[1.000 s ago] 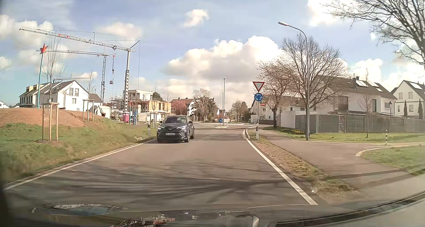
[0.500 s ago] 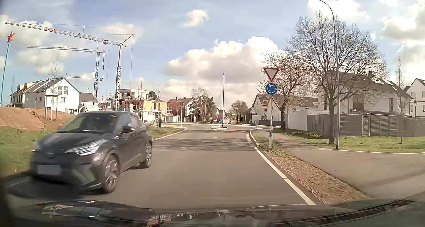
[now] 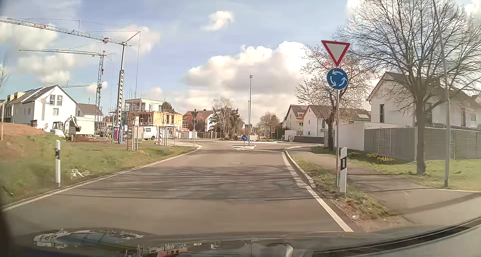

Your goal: Follow the waypoints while adhering to traffic rules and regulations

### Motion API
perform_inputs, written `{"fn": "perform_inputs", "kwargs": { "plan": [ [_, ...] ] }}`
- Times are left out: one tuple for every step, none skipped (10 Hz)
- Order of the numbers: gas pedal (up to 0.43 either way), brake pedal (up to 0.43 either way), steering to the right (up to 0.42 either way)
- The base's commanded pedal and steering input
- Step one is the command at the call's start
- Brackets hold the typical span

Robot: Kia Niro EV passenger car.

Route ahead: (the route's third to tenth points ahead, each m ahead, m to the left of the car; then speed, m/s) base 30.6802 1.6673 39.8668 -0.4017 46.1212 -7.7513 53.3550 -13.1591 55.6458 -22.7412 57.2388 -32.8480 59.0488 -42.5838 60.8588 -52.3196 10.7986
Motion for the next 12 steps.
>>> {"fn": "perform_inputs", "kwargs": {
  "plan": [
    [0.087,0.0,0.01],
    [0.067,0.0,0.01],
    [0.059,0.0,0.01],
    [0.039,0.0,0.01],
    [0.008,0.0,0.01],
    [0.0,0.0,0.011],
    [0.0,0.0,0.011],
    [0.0,0.0,0.014],
    [0.0,0.0,0.016],
    [0.0,0.0,0.016],
    [0.0,0.0,0.016],
    [0.0,0.0,0.016]
  ]
}}
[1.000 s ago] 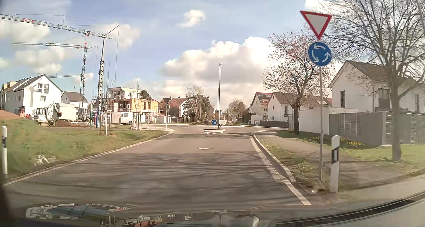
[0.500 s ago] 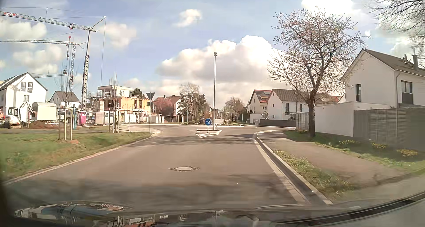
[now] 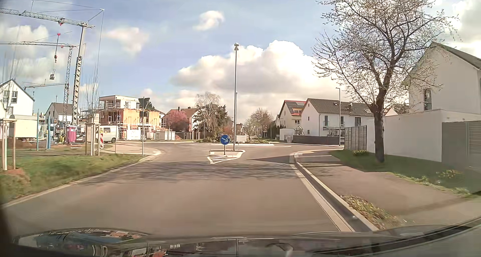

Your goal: Follow the waypoints while adhering to traffic rules and regulations

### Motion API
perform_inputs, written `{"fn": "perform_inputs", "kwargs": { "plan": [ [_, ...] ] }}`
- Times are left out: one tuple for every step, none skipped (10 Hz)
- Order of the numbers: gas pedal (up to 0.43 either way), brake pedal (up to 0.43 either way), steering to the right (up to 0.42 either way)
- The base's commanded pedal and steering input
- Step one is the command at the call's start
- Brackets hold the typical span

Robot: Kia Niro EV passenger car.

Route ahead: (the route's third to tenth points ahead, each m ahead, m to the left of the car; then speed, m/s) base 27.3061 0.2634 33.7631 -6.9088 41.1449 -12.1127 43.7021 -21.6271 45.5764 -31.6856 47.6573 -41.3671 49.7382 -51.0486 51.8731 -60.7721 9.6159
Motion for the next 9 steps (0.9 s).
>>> {"fn": "perform_inputs", "kwargs": {
  "plan": [
    [0.0,0.0,0.016],
    [0.0,0.0,0.016],
    [0.0,0.0,0.017],
    [0.0,0.0,0.019],
    [0.0,0.0,0.021],
    [0.0,0.0,0.021],
    [0.0,0.0,0.022],
    [0.0,0.0,0.027],
    [0.0,0.0,0.03]
  ]
}}
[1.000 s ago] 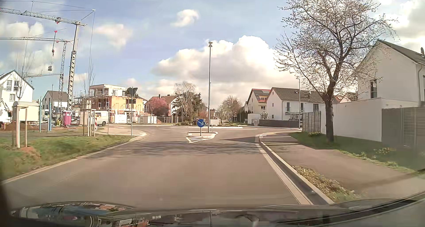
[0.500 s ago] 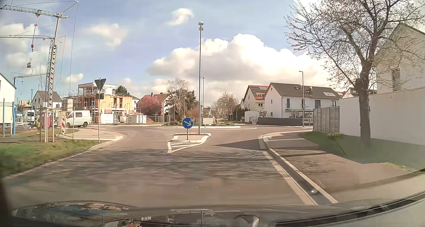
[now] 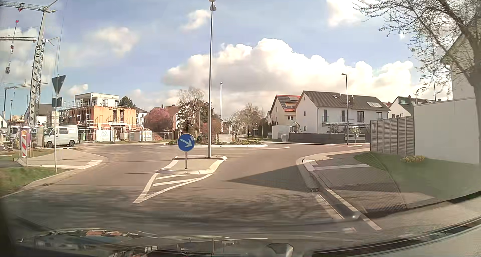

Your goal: Follow the waypoints while adhering to traffic rules and regulations

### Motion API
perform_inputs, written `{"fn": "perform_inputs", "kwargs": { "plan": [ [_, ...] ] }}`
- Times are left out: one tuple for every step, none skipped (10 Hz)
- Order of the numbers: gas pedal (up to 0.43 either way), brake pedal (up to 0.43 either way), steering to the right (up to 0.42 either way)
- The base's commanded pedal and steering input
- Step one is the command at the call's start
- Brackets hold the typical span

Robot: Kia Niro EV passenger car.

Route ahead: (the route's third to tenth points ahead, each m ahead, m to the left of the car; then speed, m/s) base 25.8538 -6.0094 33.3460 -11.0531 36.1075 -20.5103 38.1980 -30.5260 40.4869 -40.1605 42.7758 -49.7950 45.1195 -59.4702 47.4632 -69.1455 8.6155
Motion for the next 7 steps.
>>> {"fn": "perform_inputs", "kwargs": {
  "plan": [
    [0.0,0.0,0.032],
    [0.0,0.0,0.029],
    [0.0,0.0,0.023],
    [0.0,0.0,0.016],
    [0.0,0.0,0.01],
    [0.0,0.0,0.011],
    [0.0,0.0,0.009]
  ]
}}
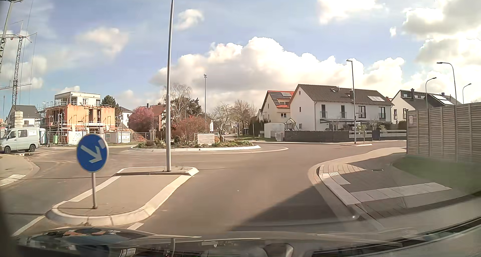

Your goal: Follow the waypoints while adhering to traffic rules and regulations

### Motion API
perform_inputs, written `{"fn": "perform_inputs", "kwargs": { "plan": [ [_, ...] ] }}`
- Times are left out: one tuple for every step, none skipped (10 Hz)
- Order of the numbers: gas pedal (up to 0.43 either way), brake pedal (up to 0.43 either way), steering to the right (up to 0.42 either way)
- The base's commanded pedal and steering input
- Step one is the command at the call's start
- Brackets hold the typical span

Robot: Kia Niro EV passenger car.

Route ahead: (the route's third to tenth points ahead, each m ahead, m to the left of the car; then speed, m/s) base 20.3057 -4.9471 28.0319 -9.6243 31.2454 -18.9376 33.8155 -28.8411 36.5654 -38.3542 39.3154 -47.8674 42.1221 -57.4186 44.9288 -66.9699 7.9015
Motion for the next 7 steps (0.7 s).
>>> {"fn": "perform_inputs", "kwargs": {
  "plan": [
    [0.008,0.0,0.009],
    [0.02,0.0,0.011],
    [0.028,0.0,0.02],
    [0.028,0.0,0.023],
    [0.028,0.0,0.023],
    [0.039,0.0,0.026],
    [0.039,0.0,0.036]
  ]
}}
